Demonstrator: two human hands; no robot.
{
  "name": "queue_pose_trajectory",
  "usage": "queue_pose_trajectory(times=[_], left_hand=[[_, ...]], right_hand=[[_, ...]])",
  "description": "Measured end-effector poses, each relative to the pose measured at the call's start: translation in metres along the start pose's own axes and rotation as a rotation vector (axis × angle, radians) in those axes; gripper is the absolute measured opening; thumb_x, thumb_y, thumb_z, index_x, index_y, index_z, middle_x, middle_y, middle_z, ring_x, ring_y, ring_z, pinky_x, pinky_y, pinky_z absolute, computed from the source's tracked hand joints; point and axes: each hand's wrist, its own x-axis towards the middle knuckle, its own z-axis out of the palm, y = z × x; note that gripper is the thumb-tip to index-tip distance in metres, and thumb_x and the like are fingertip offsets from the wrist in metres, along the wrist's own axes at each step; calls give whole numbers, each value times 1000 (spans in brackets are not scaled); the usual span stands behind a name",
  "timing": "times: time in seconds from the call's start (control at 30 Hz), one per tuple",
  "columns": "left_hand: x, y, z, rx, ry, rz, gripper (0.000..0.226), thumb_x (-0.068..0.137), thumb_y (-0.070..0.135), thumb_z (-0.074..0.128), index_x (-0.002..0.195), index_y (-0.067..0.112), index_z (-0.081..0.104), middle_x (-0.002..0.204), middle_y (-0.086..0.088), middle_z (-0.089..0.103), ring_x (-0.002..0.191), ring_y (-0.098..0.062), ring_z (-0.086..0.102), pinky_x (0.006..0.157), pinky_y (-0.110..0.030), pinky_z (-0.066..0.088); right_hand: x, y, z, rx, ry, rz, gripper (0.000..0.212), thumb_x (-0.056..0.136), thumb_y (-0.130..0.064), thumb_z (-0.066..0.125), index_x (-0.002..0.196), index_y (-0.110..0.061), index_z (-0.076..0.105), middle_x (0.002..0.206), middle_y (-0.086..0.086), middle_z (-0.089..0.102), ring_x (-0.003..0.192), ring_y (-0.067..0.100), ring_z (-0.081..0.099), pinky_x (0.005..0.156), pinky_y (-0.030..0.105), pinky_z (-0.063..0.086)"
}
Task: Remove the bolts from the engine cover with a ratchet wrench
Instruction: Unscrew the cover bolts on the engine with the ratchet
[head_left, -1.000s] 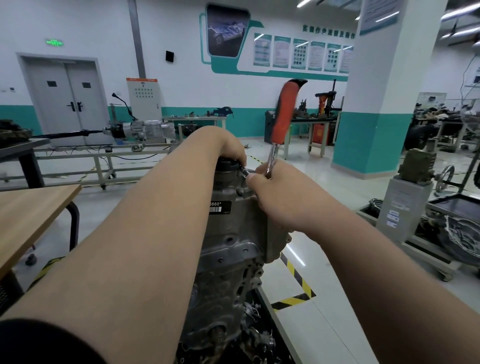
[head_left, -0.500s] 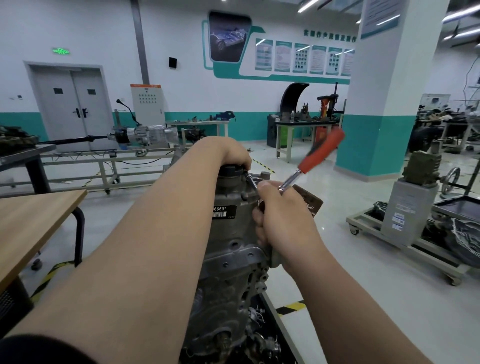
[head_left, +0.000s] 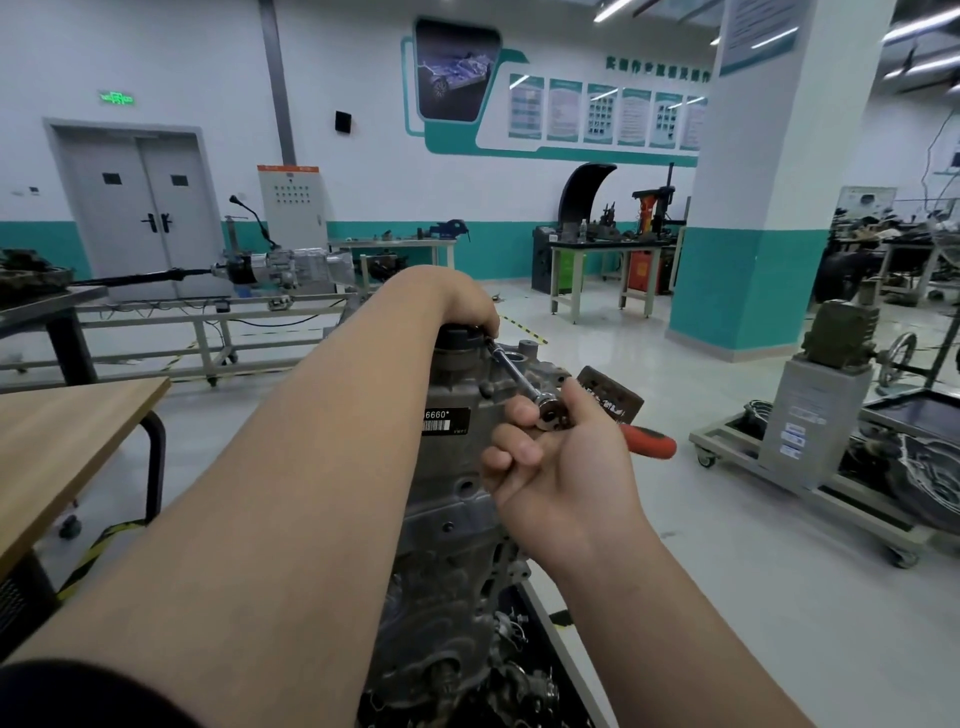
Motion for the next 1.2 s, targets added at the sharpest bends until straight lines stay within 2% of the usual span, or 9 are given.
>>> queue_pose_trajectory(times=[0.23, 0.4, 0.5, 0.57, 0.67, 0.77, 0.87, 1.0, 1.2], left_hand=[[-4, 6, -3, 79, -62, -24, 27, 92, 37, 61, 81, 14, 53, 87, -7, 53, 70, -20, 53, 58, -31, 42], [-5, 8, -3, 81, -77, -36, 26, 93, 37, 60, 87, 13, 55, 88, -8, 55, 70, -20, 54, 58, -31, 43], [-7, 8, -2, 65, -72, -29, 24, 92, 36, 61, 91, 12, 56, 90, -8, 55, 72, -20, 54, 61, -32, 43], [-7, 7, -1, 61, -58, -7, 23, 92, 34, 60, 101, 12, 60, 102, -10, 58, 80, -22, 57, 69, -34, 47], [-9, 5, -1, 37, -30, 17, 36, 95, 31, 54, 128, 14, 55, 113, -9, 59, 90, -22, 58, 78, -36, 45], [-7, 4, 0, 28, -13, 30, 35, 95, 29, 54, 126, 14, 56, 123, -10, 58, 93, -23, 55, 85, -36, 43], [-4, 1, 2, 23, 19, 37, 19, 87, 34, 64, 89, 15, 61, 98, -7, 60, 79, -20, 58, 70, -32, 47], [0, -3, 2, 2, 47, 29, 24, 83, 39, 68, 79, 19, 57, 85, -1, 54, 71, -17, 54, 55, -28, 39], [1, -2, 2, -11, 38, 20, 25, 83, 38, 68, 76, 18, 55, 86, -3, 53, 71, -18, 53, 57, -28, 40]], right_hand=[[-3, -13, 1, -500, 30, -62, 35, 103, -41, 38, 81, -14, 45, 55, -1, 45, 37, 13, 31, 43, 25, 36], [0, -29, 2, -1286, 60, -313, 27, 99, -37, 44, 84, -14, 49, 57, -3, 47, 42, 11, 41, 52, 29, 34], [4, -34, 9, -1766, 90, -518, 26, 97, -40, 42, 105, -17, 51, 77, -5, 56, 69, 11, 55, 60, 31, 39], [6, -35, 14, -2031, 119, -614, 23, 97, -42, 39, 105, -21, 42, 76, -7, 49, 75, 19, 52, 64, 35, 39], [7, -34, 15, -2240, 136, -767, 20, 96, -43, 37, 96, -23, 34, 68, -7, 41, 61, 16, 43, 58, 35, 36], [10, -32, 13, -2163, 111, -714, 22, 95, -42, 37, 99, -21, 41, 76, -4, 52, 71, 19, 51, 65, 38, 45], [11, -29, 8, -1787, 56, -556, 23, 95, -41, 42, 107, -22, 50, 87, -4, 62, 84, 16, 59, 72, 37, 48], [11, -16, -5, -1290, 58, -422, 20, 95, -41, 44, 94, -24, 54, 55, -12, 51, 49, 8, 47, 56, 29, 35], [7, -6, -8, -395, 75, -142, 25, 102, -39, 40, 92, -17, 49, 49, -4, 38, 34, 11, 24, 37, 24, 32]])
